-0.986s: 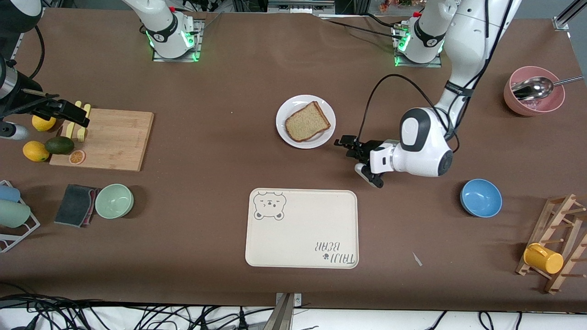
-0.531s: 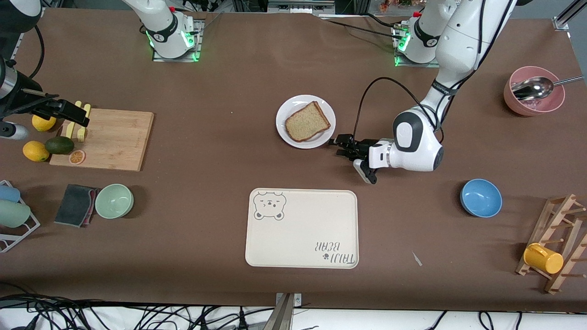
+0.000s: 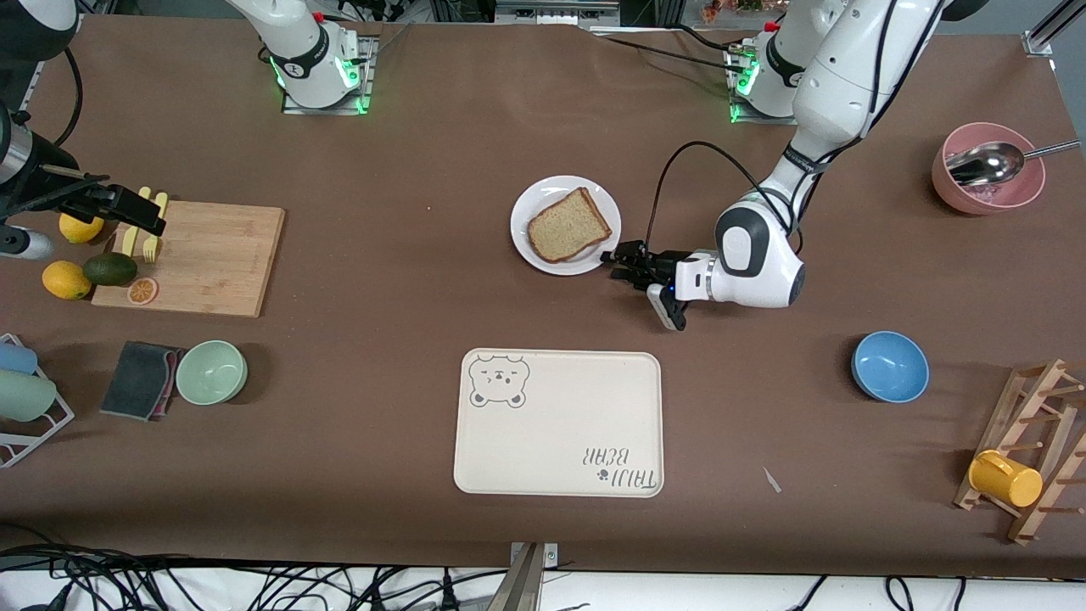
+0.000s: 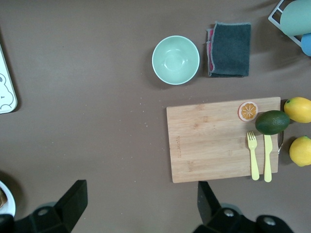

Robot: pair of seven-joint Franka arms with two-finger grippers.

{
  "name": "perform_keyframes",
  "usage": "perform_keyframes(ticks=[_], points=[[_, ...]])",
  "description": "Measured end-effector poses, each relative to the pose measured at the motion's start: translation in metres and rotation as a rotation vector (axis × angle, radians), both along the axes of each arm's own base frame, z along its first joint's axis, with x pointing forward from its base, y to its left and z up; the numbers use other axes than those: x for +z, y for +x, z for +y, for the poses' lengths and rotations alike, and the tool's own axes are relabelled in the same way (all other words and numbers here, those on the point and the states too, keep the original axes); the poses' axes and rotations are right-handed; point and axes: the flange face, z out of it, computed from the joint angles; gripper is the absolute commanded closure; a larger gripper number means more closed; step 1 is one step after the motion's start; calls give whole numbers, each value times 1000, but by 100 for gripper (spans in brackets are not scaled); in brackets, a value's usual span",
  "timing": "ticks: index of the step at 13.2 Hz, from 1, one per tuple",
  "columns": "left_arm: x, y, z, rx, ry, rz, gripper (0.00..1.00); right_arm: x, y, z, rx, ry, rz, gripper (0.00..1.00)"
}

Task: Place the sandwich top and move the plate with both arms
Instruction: 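Close the left gripper on the white plate rim, then slide the plate with the left gripper onto the cream tray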

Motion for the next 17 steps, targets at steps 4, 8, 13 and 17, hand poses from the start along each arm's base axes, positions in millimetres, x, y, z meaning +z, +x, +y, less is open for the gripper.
perform_keyframes(ticks=[4, 8, 13, 17], points=[[-4, -6, -7, -14, 6, 3, 64, 0, 0, 1, 1, 0, 0, 0], [-6, -8, -9, -17, 7, 7, 69, 0, 0, 6, 10, 0, 0, 0], [-16, -17, -16, -14, 2, 33, 83, 0, 0, 21, 38, -10, -1, 0], [-18, -19, -19, -16, 1, 38, 100, 0, 0, 20, 38, -11, -1, 0]])
